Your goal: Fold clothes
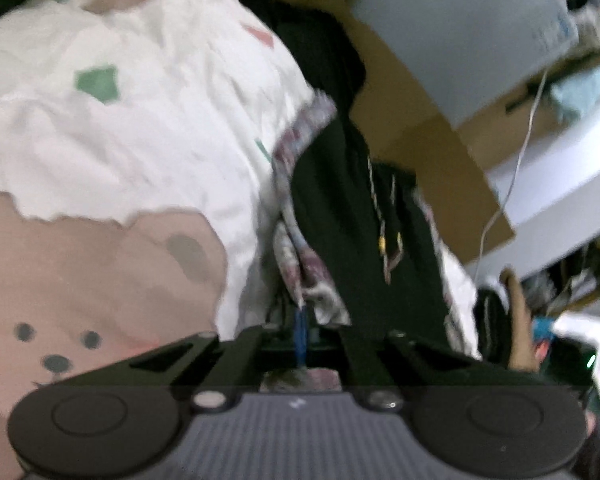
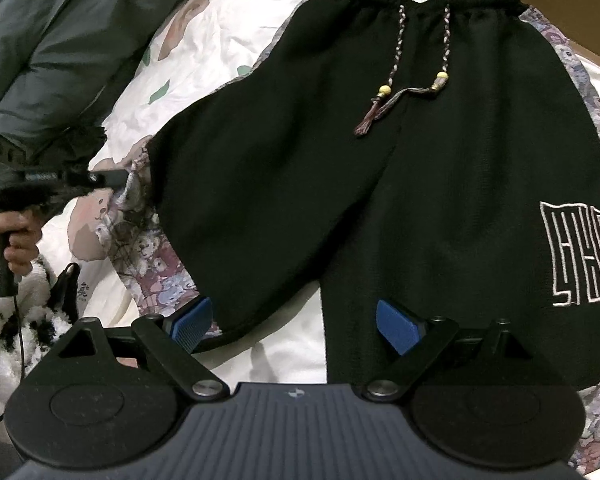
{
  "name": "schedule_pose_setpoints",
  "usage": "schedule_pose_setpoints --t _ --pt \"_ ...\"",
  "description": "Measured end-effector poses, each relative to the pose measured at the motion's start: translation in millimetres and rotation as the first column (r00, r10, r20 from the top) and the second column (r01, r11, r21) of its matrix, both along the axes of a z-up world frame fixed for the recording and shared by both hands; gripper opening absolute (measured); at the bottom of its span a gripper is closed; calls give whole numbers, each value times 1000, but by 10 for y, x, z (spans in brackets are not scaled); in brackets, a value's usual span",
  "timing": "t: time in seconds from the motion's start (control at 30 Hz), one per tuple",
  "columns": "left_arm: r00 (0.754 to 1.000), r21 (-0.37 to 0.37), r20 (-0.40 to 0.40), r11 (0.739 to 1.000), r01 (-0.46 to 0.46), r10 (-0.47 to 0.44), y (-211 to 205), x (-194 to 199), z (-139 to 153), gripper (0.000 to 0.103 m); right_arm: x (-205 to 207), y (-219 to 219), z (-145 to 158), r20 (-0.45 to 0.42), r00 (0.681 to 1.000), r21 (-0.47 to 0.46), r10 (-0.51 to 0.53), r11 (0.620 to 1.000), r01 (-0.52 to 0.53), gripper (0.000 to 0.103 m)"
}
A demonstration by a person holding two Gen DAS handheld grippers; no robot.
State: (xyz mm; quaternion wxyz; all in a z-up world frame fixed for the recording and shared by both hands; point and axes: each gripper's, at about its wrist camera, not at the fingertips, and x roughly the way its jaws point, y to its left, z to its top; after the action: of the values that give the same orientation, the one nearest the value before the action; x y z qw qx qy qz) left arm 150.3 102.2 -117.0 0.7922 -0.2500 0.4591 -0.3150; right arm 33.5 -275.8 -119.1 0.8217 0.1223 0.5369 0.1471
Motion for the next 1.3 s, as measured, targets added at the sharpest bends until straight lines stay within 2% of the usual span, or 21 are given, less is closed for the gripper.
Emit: schedule_pose_setpoints --t 0.2,0.33,0.4,0.43,0.47,0.5,0.57,0.63,0.7,0.8,0.9,1.0,1.13,1.17,1.2,1.23,1.27,1.3 --pt "993 -66 11 991 -115 116 378 2 104 0 1 120 -69 -37 998 24 41 999 -40 93" --pt "984 -105 -10 978 -178 178 551 -35 102 0 15 170 -130 -66 997 37 46 998 -44 93" --pt "984 -64 -43 982 -177 174 566 -34 49 5 19 186 -132 -67 997 38 49 998 -47 93" --pt "981 -13 -59 983 -185 184 569 -40 5 13 24 197 -131 -67 996 39 51 998 -49 93" --pt "978 47 -70 980 -196 199 578 -61 -43 16 31 205 -131 -67 996 39 54 998 -51 93" --pt "976 72 -73 978 -198 203 596 -72 -68 17 43 221 -131 -68 996 39 59 998 -57 93" --pt "975 74 -94 978 -193 200 625 -91 -163 23 67 233 -130 -69 996 39 63 997 -60 93" --pt "972 85 -112 976 -199 207 609 -95 -225 40 105 254 -143 -80 995 53 65 997 -61 93" --pt "971 114 -120 975 -192 206 571 -103 -278 41 148 277 -155 -98 993 80 62 995 -55 93" --pt "976 118 -135 981 -156 172 489 -97 -354 41 211 363 -174 -125 989 108 73 992 -59 93" --pt "980 111 -133 985 -132 146 401 -109 -352 47 266 437 -153 -139 987 127 77 990 -59 93" --pt "984 129 -128 986 -107 123 324 -93 -372 49 353 518 -198 -192 979 152 68 988 -39 93" --pt "983 121 -127 986 -113 129 319 -84 -381 50 436 604 -312 -238 970 137 50 990 -18 93" --pt "983 115 -127 987 -116 130 332 -89 -375 50 444 605 -334 -242 969 135 42 991 -10 86" --pt "983 111 -128 987 -119 133 344 -91 -373 50 460 611 -380 -253 967 139 29 990 6 64" --pt "982 108 -128 987 -123 137 354 -92 -374 50 471 609 -418 -270 963 143 19 989 21 49" --pt "981 103 -130 986 -128 141 373 -97 -374 50 471 606 -438 -276 961 143 13 989 28 26" --pt "981 96 -132 987 -129 141 391 -101 -375 50 468 600 -456 -277 961 136 5 990 34 18"
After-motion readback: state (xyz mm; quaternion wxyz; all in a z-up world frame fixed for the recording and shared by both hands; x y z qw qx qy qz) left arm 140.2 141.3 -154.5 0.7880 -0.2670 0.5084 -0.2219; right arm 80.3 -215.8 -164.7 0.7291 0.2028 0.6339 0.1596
